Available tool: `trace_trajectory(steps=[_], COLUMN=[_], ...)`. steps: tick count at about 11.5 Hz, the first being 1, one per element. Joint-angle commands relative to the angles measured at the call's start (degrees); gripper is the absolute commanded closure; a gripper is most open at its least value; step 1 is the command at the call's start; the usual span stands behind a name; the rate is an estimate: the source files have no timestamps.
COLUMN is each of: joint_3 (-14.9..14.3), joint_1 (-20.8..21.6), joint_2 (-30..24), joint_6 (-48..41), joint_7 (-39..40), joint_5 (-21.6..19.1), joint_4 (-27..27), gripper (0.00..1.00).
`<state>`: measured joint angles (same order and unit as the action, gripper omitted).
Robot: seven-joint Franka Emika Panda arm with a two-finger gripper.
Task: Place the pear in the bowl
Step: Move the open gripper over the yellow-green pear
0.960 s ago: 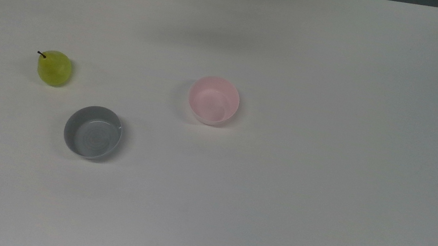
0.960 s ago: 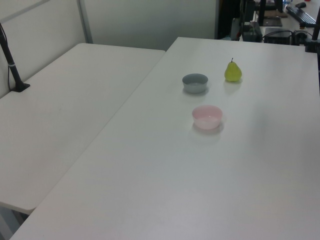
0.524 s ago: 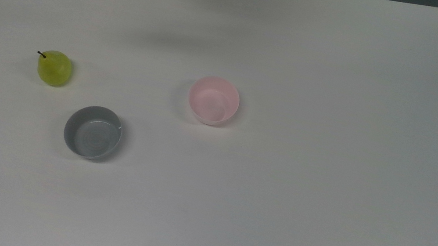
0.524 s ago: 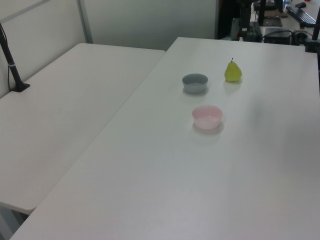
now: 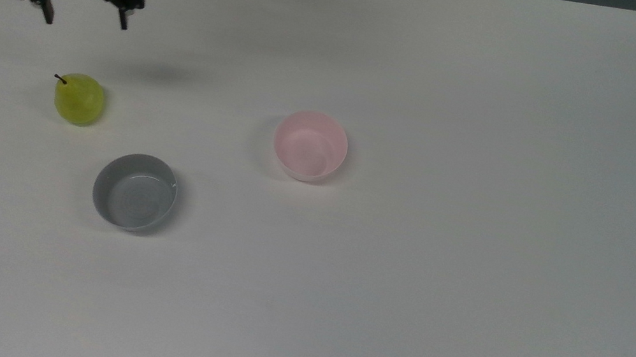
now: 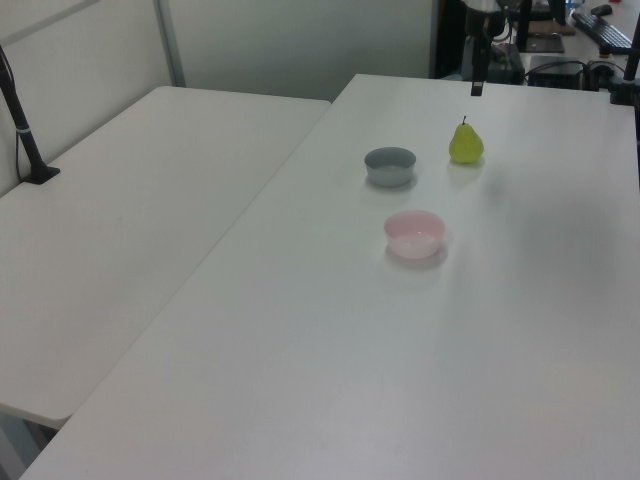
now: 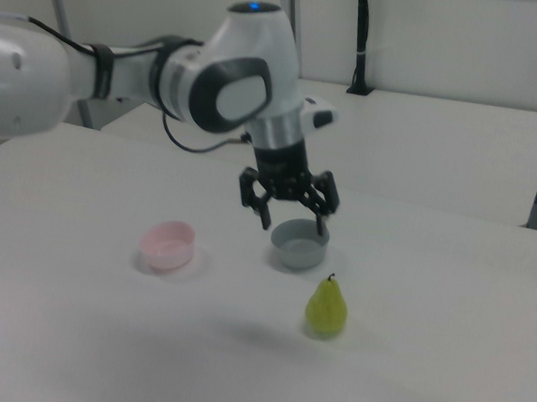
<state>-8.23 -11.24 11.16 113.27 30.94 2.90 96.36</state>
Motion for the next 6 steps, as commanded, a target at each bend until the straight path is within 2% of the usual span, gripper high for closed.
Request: trace_trajectory(steps=[1, 4, 6], joint_3=[-0.4, -0.5, -0.5], joint_1=[-2.5, -3.4, -3.5], joint_2=[3.2, 8.2, 9.8], joint_6=[7.7, 11.9, 13.5], joint_7=[1.0, 0.2, -0.8], joint_5=[0.4, 0.0, 0.0], joint_4=[2.9, 3.1, 3.1], gripper=[0.00, 0.00, 0.00])
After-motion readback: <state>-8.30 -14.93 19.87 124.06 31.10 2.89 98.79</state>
